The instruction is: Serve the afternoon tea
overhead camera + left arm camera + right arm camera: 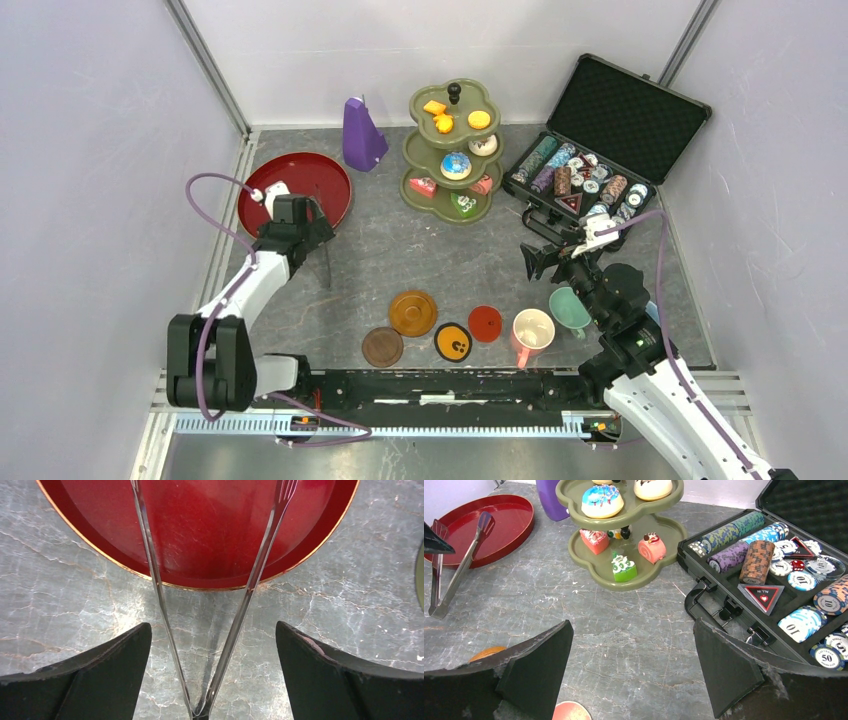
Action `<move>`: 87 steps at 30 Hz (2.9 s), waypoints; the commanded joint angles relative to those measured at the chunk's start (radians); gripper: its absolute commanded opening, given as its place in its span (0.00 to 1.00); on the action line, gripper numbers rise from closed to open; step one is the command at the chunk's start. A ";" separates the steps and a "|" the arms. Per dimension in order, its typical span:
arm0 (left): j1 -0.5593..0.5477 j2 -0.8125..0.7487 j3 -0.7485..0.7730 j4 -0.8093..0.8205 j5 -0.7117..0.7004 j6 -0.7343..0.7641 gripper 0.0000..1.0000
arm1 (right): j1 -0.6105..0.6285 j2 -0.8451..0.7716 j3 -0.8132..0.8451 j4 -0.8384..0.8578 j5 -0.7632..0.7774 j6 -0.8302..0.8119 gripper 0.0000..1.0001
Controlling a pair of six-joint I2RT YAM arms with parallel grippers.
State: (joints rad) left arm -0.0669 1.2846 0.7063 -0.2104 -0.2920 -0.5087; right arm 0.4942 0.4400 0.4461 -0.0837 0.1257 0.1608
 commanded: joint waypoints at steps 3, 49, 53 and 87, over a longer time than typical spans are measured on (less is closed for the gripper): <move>0.004 -0.135 0.049 -0.095 -0.035 -0.011 1.00 | -0.003 0.015 0.000 0.037 -0.017 -0.011 0.98; -0.779 0.318 0.089 -0.102 0.203 -0.126 0.33 | -0.003 0.074 0.024 0.006 -0.037 0.033 0.98; -0.719 0.391 0.140 -0.117 0.109 -0.109 0.32 | -0.003 0.068 0.042 -0.031 -0.007 0.017 0.98; -0.364 0.389 0.391 -0.174 0.289 -0.116 0.64 | -0.003 0.169 0.170 -0.312 0.291 0.046 0.98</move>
State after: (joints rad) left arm -0.4438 1.7844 1.0813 -0.2943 -0.0418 -0.6136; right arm 0.4942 0.5873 0.5247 -0.3332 0.3264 0.1635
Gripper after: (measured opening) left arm 0.589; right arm 0.980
